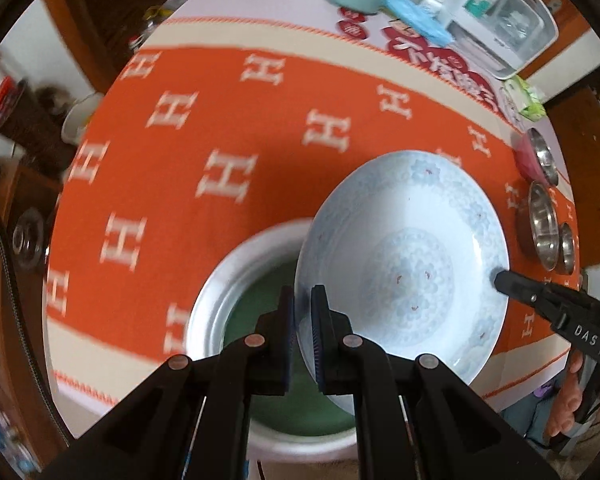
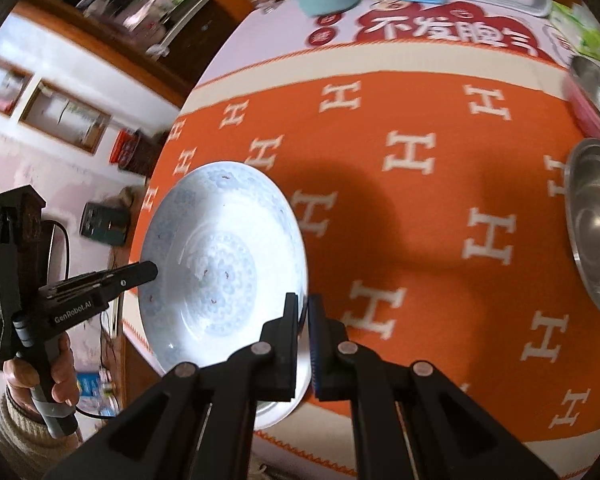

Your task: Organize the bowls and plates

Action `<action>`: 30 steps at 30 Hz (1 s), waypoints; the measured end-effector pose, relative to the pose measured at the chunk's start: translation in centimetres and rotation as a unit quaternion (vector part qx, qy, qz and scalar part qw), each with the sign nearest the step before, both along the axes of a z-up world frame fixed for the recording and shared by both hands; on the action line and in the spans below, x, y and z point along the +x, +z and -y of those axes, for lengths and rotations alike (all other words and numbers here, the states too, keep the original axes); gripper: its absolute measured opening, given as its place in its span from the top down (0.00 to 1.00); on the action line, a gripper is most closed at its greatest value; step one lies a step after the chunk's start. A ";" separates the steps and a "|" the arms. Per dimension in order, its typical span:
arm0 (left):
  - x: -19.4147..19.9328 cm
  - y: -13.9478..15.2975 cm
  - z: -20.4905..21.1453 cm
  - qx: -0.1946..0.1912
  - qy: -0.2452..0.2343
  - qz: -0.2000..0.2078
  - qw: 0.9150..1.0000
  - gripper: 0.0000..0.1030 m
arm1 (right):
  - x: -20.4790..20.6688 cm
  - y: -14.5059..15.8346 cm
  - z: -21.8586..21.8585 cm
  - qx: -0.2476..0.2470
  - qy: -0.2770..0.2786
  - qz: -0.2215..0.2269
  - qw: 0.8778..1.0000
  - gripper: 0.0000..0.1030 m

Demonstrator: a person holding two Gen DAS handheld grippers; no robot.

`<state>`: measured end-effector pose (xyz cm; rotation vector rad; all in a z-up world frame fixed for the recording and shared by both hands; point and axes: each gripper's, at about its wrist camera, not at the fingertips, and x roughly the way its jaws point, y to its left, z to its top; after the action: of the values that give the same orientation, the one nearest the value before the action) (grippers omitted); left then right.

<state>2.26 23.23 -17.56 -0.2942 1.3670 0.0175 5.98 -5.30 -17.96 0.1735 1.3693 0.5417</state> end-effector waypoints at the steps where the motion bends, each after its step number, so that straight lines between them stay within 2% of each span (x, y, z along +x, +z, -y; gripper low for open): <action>1: -0.8 -0.4 -0.4 -0.001 0.009 -0.005 1.000 0.94 | -0.4 -0.2 -0.5 0.000 0.009 -0.002 1.000 0.96; 5: -3.8 -2.3 -1.7 -0.002 0.037 -0.024 0.999 0.94 | -1.7 -1.4 -2.7 -0.008 0.047 -0.009 0.999 0.96; 11: -6.2 -4.8 -2.9 0.007 0.061 -0.042 0.997 0.94 | -3.1 -4.5 -5.0 -0.026 0.086 -0.035 0.995 0.96; 15: -6.6 -6.0 -3.1 0.016 0.063 -0.046 0.997 0.94 | -3.5 -5.9 -5.6 -0.034 0.089 -0.048 0.994 0.96; 18: -6.3 -6.1 -3.0 0.028 0.058 -0.037 0.997 0.94 | -3.4 -5.8 -5.9 -0.033 0.086 -0.042 0.995 0.96; 24: -5.5 -6.2 -2.5 0.034 0.043 -0.048 0.997 0.94 | -3.9 -5.6 -6.4 -0.057 0.099 -0.036 0.993 0.94; 27: -5.2 -6.3 -1.9 0.040 0.029 -0.058 0.997 0.81 | -4.1 -5.5 -6.4 -0.067 0.108 -0.034 0.991 0.93; 29: -5.2 -6.4 -1.7 0.049 0.027 -0.061 0.997 0.56 | -4.3 -5.3 -6.6 -0.080 0.114 -0.027 0.990 0.91; 30: -5.2 -6.3 -1.6 0.055 0.027 -0.060 0.996 0.52 | -4.4 -5.2 -6.8 -0.088 0.117 -0.021 0.989 0.85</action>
<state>-2.95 24.86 -23.90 -0.2412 1.4714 0.1576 1.54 1.45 -23.21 -0.1226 1.4812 0.6112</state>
